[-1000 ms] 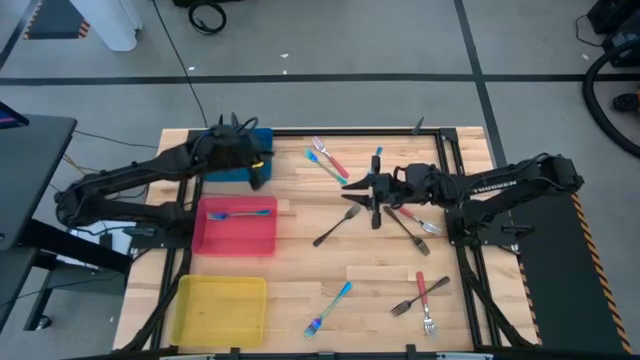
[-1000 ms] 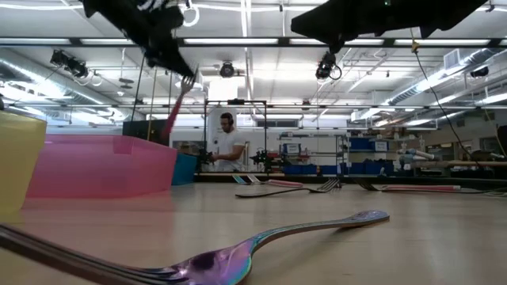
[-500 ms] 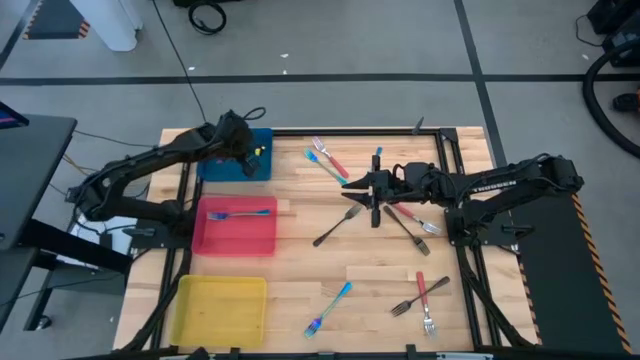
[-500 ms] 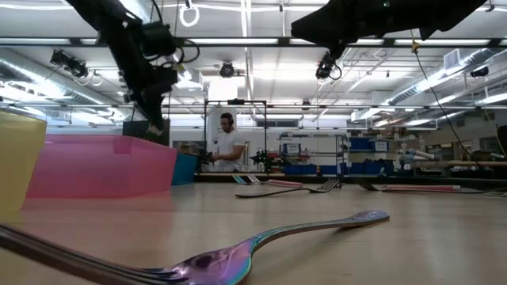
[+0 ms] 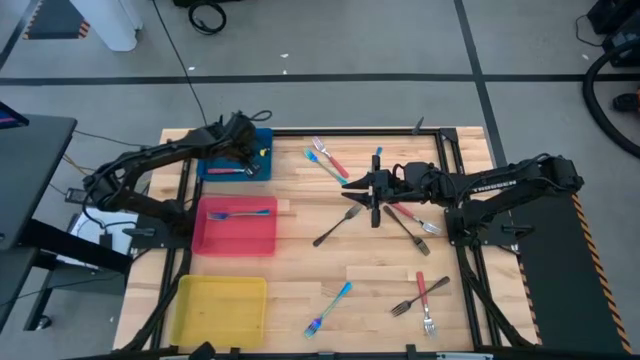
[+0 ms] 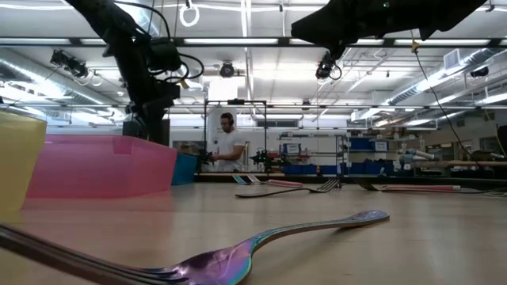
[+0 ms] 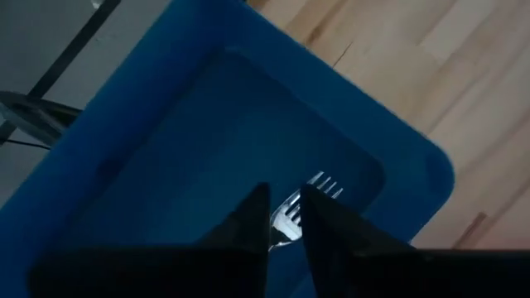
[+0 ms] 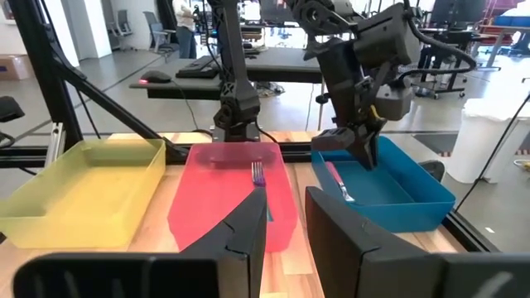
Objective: Sort silverware by color (type)
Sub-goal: Put the black fork into the yellow bin
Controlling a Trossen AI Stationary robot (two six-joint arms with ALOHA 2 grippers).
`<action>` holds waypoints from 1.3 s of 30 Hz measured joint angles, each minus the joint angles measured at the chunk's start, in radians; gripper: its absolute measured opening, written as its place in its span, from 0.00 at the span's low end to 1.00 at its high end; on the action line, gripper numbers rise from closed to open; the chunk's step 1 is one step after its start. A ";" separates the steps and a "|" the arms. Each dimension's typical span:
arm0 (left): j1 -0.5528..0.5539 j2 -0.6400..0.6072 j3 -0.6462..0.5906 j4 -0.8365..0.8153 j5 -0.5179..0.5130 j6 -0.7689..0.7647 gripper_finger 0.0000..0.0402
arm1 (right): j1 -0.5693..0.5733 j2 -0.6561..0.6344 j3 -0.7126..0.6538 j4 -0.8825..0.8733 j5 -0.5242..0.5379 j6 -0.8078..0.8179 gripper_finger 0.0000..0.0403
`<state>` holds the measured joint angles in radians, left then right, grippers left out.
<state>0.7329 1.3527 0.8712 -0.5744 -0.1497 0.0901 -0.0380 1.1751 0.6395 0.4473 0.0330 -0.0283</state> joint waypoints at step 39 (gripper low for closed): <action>-0.730 0.410 0.112 0.638 0.097 -0.416 0.20 | 0.001 0.000 0.000 0.000 0.080 0.007 0.23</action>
<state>0.0032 1.7627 0.9836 0.0636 -0.0526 -0.3264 -0.0368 1.1751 0.6395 0.4469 0.1131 -0.0212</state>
